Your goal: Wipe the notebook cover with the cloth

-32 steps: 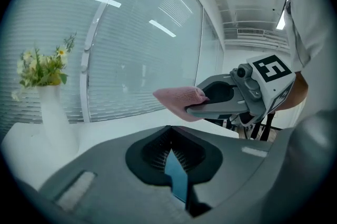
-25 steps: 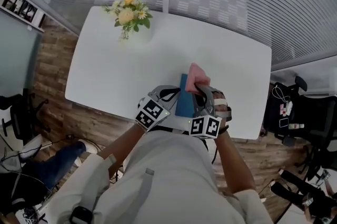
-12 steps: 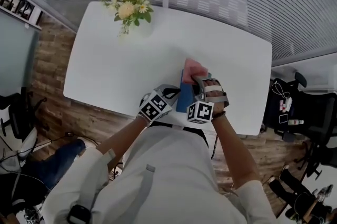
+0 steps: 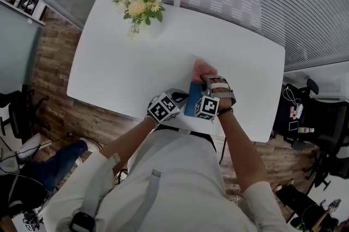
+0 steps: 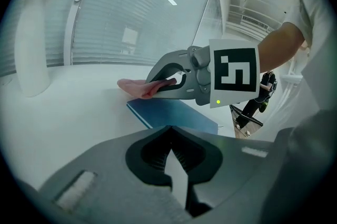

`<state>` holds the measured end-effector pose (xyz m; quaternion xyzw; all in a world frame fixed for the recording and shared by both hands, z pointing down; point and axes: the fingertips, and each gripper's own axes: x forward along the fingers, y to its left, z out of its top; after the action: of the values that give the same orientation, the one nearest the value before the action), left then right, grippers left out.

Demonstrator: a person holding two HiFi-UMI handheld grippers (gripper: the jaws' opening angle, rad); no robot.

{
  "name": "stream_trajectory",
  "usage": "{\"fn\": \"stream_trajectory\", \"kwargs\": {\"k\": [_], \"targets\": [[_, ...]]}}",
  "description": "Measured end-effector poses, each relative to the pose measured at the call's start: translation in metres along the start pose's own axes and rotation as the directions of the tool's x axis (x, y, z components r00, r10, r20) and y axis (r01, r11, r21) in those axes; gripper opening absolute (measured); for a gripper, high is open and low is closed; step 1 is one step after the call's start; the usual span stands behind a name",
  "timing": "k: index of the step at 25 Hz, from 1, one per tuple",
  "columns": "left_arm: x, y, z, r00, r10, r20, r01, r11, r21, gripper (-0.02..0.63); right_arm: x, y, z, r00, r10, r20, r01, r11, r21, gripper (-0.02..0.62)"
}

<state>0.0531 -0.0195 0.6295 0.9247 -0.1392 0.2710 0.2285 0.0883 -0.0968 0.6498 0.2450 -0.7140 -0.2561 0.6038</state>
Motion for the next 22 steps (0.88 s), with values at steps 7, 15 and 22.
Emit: {"fn": "stream_trajectory", "kwargs": {"k": [7, 15, 22], "targets": [[0.006, 0.002, -0.007, 1.000, -0.022, -0.009, 0.022, 0.999, -0.034, 0.000, 0.015, 0.002, 0.003, 1.000, 0.006, -0.004, -0.006, 0.998, -0.061, 0.031], [0.014, 0.002, -0.011, 0.999, -0.034, -0.033, 0.034, 0.999, -0.020, -0.001, 0.024, 0.014, -0.005, 0.998, 0.062, -0.006, -0.062, 0.997, -0.055, 0.029], [0.026, -0.003, -0.026, 0.988, -0.018, -0.152, 0.026, 0.998, 0.056, -0.002, 0.023, 0.014, -0.003, 0.996, 0.090, -0.030, -0.092, 0.993, -0.078, 0.021]]}}
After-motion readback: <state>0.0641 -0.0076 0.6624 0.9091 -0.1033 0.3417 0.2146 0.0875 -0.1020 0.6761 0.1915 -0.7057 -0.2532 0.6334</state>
